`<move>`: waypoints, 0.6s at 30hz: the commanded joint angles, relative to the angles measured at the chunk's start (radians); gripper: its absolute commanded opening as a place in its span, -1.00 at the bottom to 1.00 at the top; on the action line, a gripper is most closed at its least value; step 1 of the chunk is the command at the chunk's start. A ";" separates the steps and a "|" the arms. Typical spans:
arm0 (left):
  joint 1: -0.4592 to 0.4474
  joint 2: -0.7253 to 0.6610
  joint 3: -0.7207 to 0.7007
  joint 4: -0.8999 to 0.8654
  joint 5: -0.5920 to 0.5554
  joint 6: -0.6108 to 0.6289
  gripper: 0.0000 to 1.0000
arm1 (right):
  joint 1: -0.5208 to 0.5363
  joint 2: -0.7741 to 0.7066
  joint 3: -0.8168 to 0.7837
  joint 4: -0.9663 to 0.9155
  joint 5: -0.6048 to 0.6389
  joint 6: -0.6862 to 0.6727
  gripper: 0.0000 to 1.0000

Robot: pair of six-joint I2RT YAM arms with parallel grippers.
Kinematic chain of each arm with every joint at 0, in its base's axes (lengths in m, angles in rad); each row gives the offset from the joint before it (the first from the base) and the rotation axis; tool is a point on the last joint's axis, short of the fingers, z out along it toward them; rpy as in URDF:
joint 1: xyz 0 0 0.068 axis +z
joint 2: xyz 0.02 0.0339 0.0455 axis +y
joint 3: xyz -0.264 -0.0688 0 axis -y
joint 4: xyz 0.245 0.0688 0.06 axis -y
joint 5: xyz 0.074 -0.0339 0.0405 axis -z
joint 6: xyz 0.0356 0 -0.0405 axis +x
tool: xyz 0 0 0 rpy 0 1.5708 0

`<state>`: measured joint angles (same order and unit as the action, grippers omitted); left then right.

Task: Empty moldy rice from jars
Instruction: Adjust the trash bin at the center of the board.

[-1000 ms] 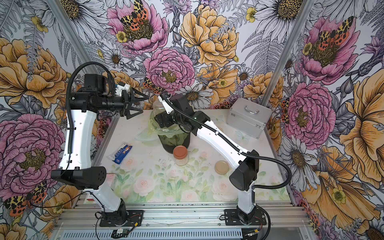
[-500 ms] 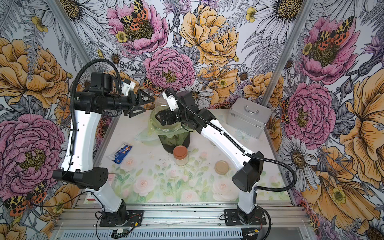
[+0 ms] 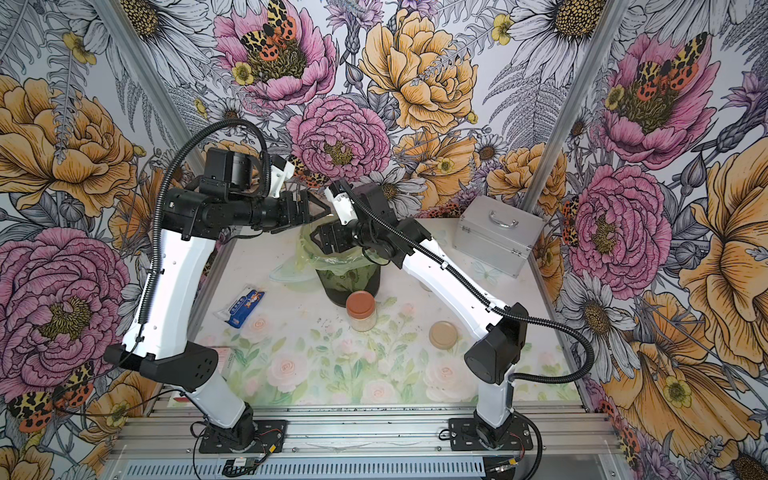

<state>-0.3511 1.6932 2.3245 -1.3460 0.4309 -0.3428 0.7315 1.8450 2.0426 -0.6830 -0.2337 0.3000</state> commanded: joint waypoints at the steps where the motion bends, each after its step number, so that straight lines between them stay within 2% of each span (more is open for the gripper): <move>1: -0.056 -0.041 -0.034 0.019 -0.113 0.060 0.97 | -0.006 -0.064 0.020 0.054 -0.016 0.016 -1.00; 5: -0.095 -0.060 -0.093 0.034 -0.151 0.086 0.97 | -0.009 -0.067 0.021 0.054 -0.024 0.015 -1.00; 18: -0.076 -0.074 -0.194 0.079 -0.187 0.106 0.94 | -0.012 -0.103 0.020 0.049 -0.019 0.000 -1.00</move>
<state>-0.4309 1.6375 2.1727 -1.2400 0.2832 -0.2714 0.7250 1.8362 2.0331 -0.7525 -0.2405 0.2981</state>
